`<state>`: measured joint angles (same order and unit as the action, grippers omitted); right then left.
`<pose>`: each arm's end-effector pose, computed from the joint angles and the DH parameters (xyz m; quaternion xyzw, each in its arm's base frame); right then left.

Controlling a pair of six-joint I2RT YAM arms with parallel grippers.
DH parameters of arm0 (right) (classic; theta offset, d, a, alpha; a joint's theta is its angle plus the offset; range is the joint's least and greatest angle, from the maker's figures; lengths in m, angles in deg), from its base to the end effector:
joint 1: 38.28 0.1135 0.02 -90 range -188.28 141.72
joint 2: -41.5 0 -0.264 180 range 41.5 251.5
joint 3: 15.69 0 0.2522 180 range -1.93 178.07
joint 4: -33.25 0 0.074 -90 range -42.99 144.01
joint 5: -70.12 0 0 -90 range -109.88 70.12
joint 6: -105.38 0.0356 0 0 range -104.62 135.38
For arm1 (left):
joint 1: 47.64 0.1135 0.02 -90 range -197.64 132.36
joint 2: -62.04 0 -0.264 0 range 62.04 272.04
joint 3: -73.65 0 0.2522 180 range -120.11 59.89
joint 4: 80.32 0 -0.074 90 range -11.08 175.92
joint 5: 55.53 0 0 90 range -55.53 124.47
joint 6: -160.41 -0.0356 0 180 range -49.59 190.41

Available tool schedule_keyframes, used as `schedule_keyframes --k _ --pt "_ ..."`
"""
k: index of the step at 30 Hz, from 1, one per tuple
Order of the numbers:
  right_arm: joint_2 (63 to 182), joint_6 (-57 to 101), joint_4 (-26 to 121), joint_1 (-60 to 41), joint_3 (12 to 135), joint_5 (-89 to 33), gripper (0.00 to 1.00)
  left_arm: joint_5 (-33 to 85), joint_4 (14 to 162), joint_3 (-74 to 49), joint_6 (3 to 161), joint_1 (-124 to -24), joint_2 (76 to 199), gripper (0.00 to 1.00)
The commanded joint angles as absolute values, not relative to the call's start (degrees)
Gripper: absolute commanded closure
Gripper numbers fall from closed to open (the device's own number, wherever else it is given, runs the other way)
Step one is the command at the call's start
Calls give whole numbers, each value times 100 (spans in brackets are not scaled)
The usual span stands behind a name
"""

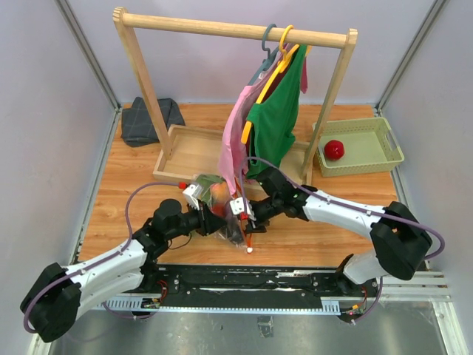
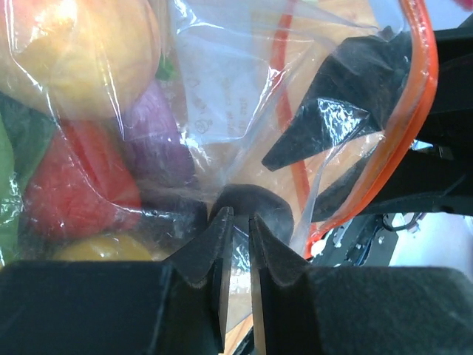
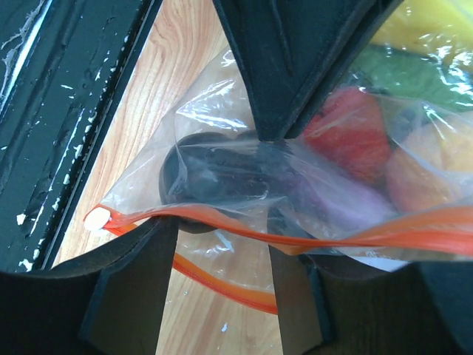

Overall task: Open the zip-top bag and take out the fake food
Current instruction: Pick up the fake fruit from the zipper food storage bag.

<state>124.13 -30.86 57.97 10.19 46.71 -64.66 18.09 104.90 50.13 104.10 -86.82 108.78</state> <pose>0.1755 0.2360 0.2180 -0.7271 0.4713 0.3587 0.3473 0.1283 -0.1175 0.1729 0.1220 0.7958 -0.4383 0.3996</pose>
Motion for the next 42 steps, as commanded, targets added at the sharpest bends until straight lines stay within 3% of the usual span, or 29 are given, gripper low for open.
schedule_keyframes --k 1,11,21,34,42 --pt "12559 -3059 5440 1228 4503 -6423 47 1605 10721 4908 10355 -8692 11087 82" --pt "12786 -3098 5439 1416 4517 -6255 41 1628 10723 5020 10328 -8701 11197 86" --pt "13029 -3138 5449 1577 4564 -6040 31 1516 10719 5006 10208 -8708 11615 99" --pt "13316 -3181 5430 1894 4641 -5540 25 1620 10749 4948 10093 -8828 11978 100" --pt "13439 -3082 5430 1912 4690 -5513 26 1648 10815 4957 10082 -8851 12049 100"
